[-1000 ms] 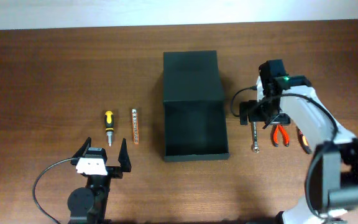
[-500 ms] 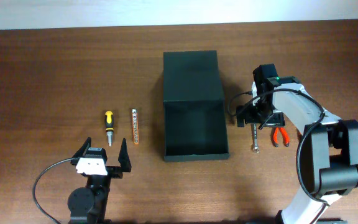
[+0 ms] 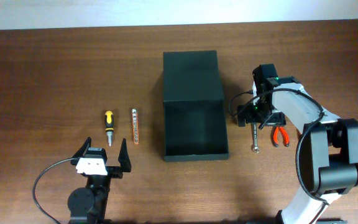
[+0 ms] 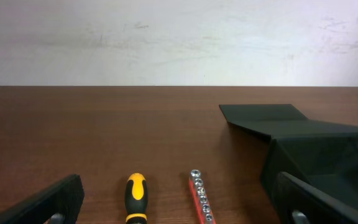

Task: Pack container
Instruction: 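Lower the right gripper onto the wrench handle and close it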

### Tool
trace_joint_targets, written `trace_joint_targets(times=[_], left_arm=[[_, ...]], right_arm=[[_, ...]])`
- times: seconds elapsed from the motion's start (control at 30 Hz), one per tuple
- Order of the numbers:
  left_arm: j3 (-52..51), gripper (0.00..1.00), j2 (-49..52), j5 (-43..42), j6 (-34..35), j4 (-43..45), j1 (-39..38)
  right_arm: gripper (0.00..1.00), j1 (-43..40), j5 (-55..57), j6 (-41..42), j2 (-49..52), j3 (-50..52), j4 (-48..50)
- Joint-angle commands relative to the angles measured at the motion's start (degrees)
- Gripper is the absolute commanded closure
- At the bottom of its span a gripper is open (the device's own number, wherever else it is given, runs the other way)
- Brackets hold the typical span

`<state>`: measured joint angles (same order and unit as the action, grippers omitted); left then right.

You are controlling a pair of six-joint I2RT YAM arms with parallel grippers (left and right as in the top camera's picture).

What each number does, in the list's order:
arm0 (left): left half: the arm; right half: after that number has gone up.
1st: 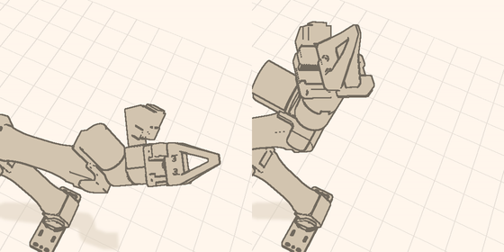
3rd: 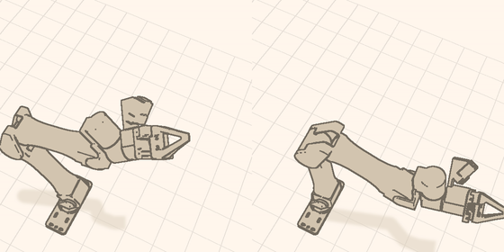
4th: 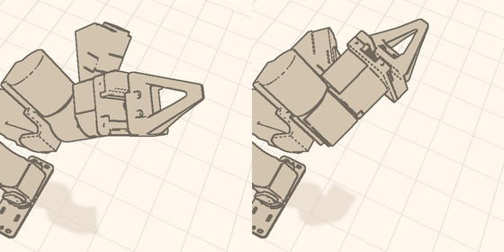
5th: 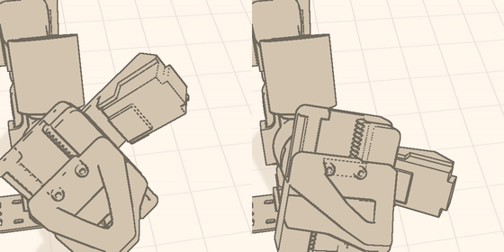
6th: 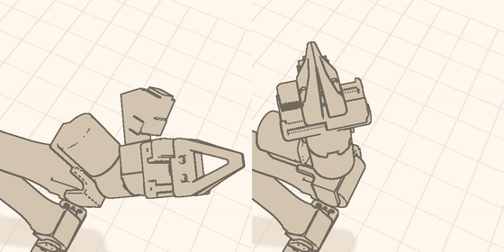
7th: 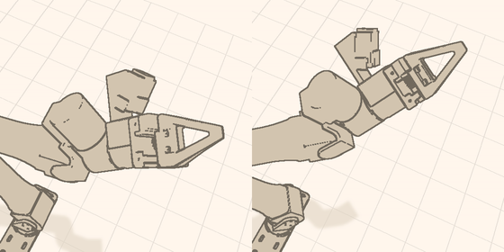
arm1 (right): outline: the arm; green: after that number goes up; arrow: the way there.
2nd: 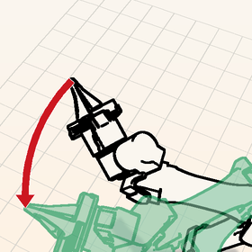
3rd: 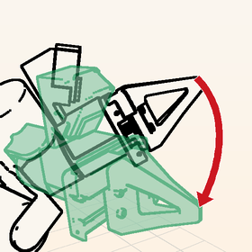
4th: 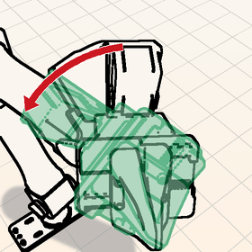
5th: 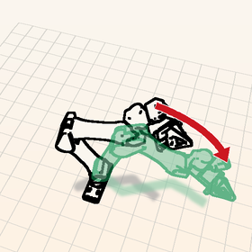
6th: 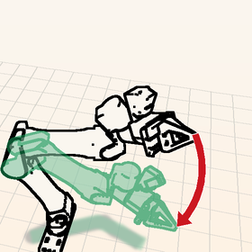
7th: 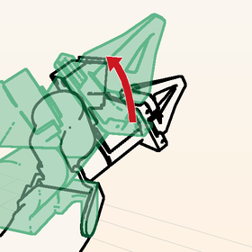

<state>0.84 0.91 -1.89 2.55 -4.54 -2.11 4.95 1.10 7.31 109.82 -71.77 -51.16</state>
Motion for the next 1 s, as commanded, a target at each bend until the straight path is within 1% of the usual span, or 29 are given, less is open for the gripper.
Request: trace_joint_targets(times=[0.0,0.43,0.97], left_arm=[[-0.3,0.01,-0.2,0.2,-1.1,-0.1,0.4],[-0.3,0.01,-0.2,0.2,-1.1,-0.1,0.4],[-0.3,0.01,-0.2,0.2,-1.1,-0.1,0.4]], right_arm=[[0.01,-0.2,1.3,0.2,0.5,0.2,-0.2],[0.01,-0.2,-1.1,0.2,0.5,0.2,2.5],[0.01,-0.2,-1.0,0.2,1.4,0.2,3.5]])
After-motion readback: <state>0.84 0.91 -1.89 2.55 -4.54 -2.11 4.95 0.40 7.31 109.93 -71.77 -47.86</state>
